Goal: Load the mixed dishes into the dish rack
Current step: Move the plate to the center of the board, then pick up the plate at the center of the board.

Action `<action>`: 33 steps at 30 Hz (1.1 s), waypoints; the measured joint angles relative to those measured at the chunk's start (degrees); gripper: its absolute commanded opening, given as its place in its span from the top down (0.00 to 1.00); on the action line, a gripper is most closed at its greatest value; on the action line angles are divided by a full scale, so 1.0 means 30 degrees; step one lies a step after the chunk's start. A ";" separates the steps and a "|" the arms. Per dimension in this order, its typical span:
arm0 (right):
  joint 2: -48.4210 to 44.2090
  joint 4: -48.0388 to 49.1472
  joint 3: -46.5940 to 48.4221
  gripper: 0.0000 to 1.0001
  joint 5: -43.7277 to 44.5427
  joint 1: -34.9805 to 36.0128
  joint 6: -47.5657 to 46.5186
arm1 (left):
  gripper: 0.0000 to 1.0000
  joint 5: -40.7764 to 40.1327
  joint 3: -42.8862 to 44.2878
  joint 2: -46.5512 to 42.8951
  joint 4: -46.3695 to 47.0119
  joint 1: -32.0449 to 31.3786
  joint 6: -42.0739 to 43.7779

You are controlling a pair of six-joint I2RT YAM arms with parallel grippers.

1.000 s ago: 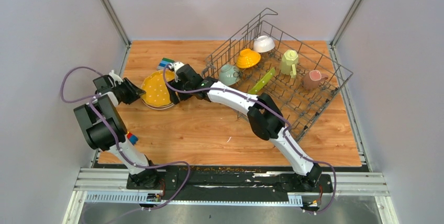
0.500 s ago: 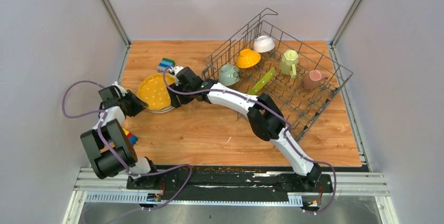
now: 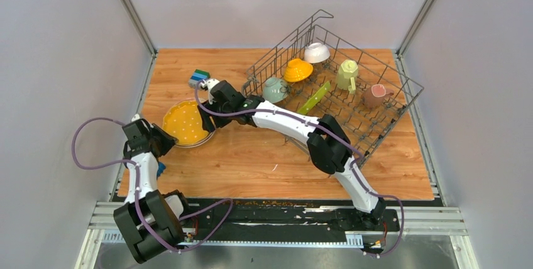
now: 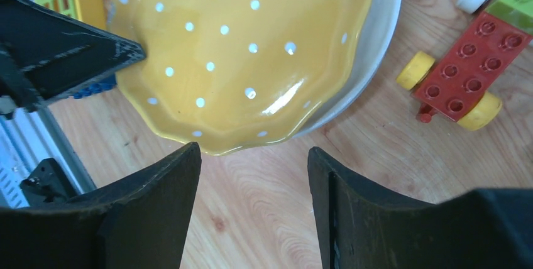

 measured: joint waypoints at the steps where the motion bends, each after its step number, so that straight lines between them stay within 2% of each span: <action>1: -0.0160 0.0044 0.0000 0.37 -0.0015 0.0036 0.0022 | 0.53 -0.0138 0.0000 -0.0131 -0.0182 -0.0015 -0.0102; 2: -0.0313 0.0087 0.0007 0.37 -0.0015 0.0044 0.0029 | 0.43 -0.0277 0.0007 -0.0226 -0.0328 -0.0022 -0.0153; 3: -0.0408 0.0124 0.0044 0.37 -0.0044 0.0044 0.0044 | 0.39 -0.0452 0.0029 -0.0313 -0.0619 -0.0029 -0.0160; 4: -0.0444 0.0160 0.0117 0.37 -0.0051 0.0044 0.0066 | 0.30 -0.0590 0.0058 -0.0379 -0.0889 -0.0036 -0.0124; 6: -0.0437 0.0131 0.0408 0.37 -0.0044 0.0044 0.0124 | 0.22 -0.1086 0.0328 -0.0517 -0.1581 -0.0036 -0.0313; 9: -0.0138 0.0073 0.1384 0.40 0.0000 0.0036 0.0168 | 0.17 -0.1916 0.1209 -0.0707 -0.2135 -0.0036 -0.0342; 14: 0.1428 0.0168 0.4014 0.40 0.0211 0.0015 0.0146 | 0.18 -0.2892 0.2652 -0.0029 -0.1406 -0.0029 -0.0211; 17: 0.2725 0.0146 0.5428 0.39 0.0583 0.0022 0.0080 | 0.21 -0.2849 0.3279 0.1690 -0.0612 -0.0007 0.0022; 22: 0.4109 -0.0197 0.5916 0.38 0.1574 0.0015 -0.0277 | 0.27 -0.2441 0.4073 0.4612 0.0350 0.0058 0.0517; 29: 0.4495 -0.0430 0.6149 0.38 0.2375 0.0015 -0.0794 | 0.45 -0.1778 0.3803 0.5333 0.1676 0.0109 0.0510; 31: 0.4495 -0.0495 0.6273 0.38 0.2550 0.0015 -0.0911 | 0.46 -0.1712 0.3614 0.5333 0.2076 0.0117 0.0546; 33: 0.4495 -0.0590 0.6411 0.38 0.2747 0.0015 -0.1078 | 0.42 -0.1727 0.3497 0.5333 0.2186 0.0117 0.0554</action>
